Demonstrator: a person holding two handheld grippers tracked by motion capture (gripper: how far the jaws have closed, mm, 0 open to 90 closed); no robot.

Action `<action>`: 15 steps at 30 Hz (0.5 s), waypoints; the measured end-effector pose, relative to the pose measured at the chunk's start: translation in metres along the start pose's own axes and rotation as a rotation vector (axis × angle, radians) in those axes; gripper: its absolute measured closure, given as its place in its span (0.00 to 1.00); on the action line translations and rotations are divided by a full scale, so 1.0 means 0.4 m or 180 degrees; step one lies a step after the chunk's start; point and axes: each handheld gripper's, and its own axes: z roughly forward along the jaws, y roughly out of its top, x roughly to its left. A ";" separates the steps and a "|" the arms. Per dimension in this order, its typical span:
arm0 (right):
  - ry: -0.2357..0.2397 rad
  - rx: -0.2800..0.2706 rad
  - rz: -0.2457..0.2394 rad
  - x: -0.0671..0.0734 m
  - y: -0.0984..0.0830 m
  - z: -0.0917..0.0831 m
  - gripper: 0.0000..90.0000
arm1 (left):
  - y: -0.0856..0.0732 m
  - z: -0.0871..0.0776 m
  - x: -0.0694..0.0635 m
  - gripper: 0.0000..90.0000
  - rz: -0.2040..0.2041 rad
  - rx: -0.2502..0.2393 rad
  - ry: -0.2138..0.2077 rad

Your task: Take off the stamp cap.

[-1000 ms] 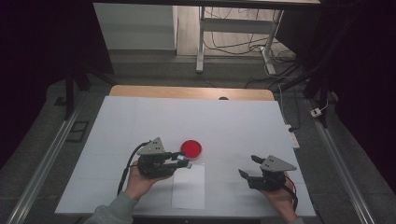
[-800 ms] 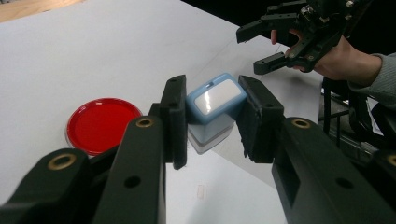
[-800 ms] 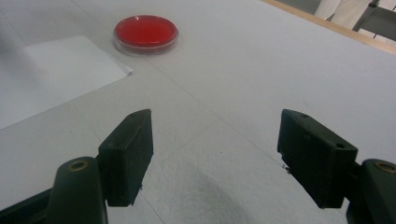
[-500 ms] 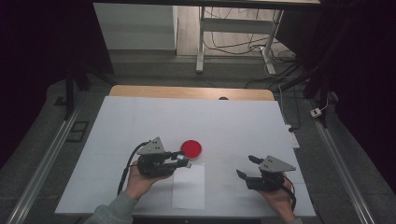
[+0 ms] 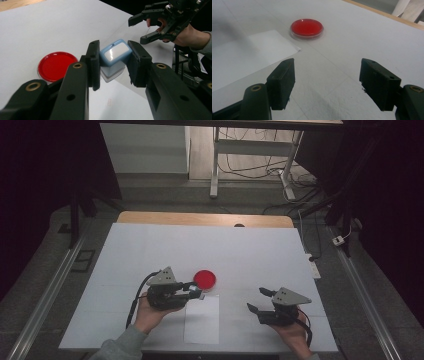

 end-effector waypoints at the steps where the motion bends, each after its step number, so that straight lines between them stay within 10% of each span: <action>1: 0.0012 -0.0007 -0.0008 0.003 0.001 0.003 0.32 | 0.000 0.000 0.000 0.72 0.0000 -0.0001 0.0000; 15: 0.0100 -0.0003 -0.0040 0.025 0.008 0.025 0.32 | -0.001 -0.001 0.001 0.72 0.0000 -0.0005 0.0011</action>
